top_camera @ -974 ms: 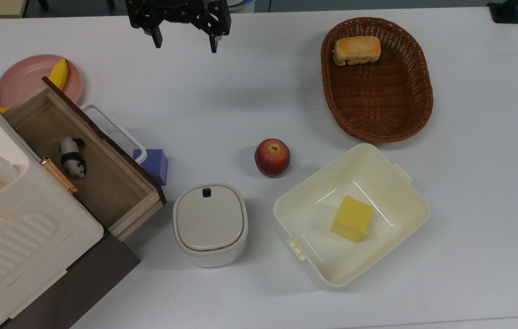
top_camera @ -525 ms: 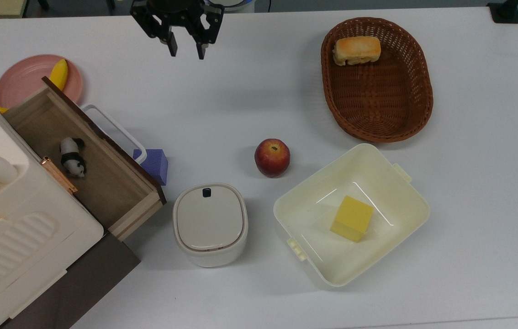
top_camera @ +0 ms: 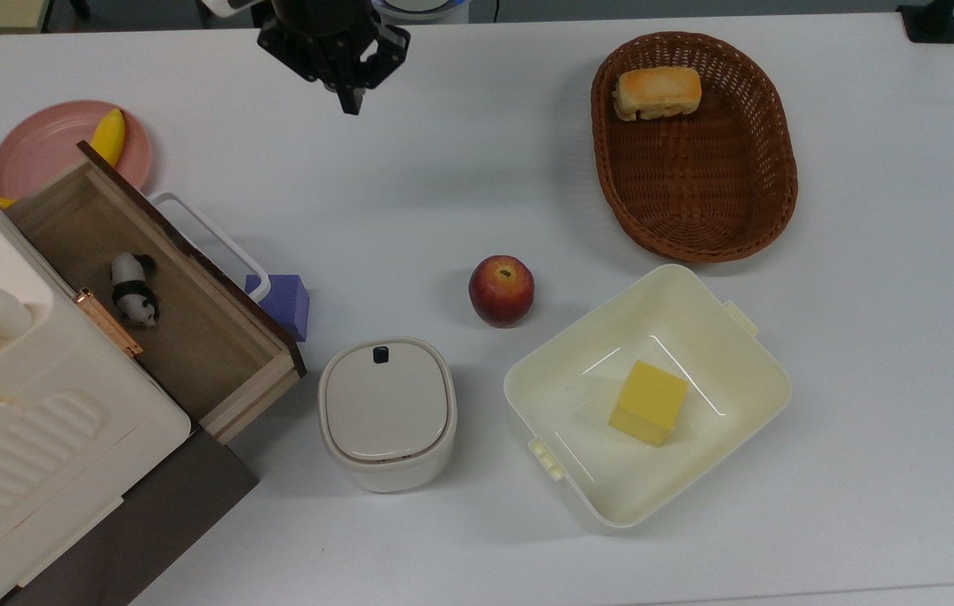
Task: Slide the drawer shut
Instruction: 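Move the gripper toward the open drawer and lower it to the drawer front, then push the drawer front with the gripper into the cabinet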
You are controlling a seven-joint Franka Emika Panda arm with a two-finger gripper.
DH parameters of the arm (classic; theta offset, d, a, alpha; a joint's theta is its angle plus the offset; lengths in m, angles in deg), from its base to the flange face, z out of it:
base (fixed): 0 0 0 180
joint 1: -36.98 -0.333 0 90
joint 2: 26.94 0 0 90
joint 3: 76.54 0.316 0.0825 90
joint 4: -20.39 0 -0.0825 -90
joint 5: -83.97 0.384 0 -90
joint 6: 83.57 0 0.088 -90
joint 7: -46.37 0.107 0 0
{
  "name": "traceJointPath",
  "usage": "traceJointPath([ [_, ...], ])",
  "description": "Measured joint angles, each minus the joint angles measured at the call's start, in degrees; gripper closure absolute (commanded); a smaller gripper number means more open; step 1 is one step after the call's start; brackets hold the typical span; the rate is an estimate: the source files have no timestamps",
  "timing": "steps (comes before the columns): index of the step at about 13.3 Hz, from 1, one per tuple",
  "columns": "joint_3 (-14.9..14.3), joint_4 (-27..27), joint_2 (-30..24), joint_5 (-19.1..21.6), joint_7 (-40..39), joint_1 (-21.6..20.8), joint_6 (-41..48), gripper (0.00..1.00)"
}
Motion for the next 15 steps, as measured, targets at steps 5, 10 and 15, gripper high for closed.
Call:
traceJointPath([
  [5,-1.03,-3.35,3.63,1.80,12.00,0.58,-4.92,1.00],
  [10,-4.64,-4.16,9.29,1.80,20.60,0.85,-16.63,1.00],
  [15,-5.66,-4.98,9.68,1.81,23.51,2.60,-21.73,1.00],
])
